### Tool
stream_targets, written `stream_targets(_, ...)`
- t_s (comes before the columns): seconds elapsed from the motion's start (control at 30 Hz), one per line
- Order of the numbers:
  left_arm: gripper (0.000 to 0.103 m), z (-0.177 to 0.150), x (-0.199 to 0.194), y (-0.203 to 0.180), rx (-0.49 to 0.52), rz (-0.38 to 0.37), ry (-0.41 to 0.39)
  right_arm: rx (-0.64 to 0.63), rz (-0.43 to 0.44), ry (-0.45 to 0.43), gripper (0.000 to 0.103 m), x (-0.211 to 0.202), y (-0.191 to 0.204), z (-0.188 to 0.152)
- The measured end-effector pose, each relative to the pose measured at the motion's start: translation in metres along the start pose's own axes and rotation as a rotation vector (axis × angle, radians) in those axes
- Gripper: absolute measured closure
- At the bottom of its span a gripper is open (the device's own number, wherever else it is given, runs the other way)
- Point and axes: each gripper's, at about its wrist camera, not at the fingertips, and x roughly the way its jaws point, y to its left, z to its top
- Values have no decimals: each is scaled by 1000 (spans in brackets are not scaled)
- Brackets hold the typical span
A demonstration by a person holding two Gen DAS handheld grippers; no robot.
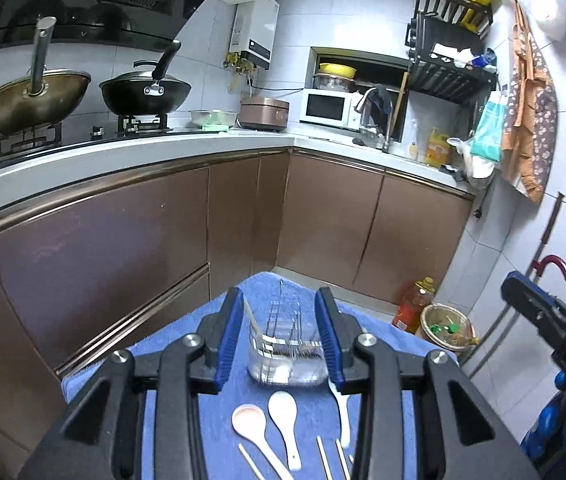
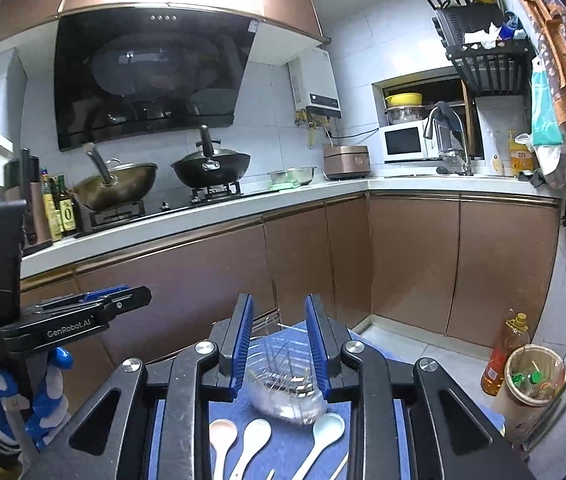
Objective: Organize utensils
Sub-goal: 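Open both tools to drop the chopsticks into the utensil holder, then move both open tools back down to the remaining chopsticks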
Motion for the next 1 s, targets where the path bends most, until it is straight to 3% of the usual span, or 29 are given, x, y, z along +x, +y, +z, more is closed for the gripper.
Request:
stream_targets(0.27,68,-32,-45,3,13,-23,40,-2,-3,20,76,-46,17,-10)
stream_targets(0.53,68,-68,-60,15,-17,-40,106,52,5,103,75,-60,15,-41)
stream_targets(1.0,68,-116,-25,7,-59,-150,291,106,-10,222,75,-48,-4,-79)
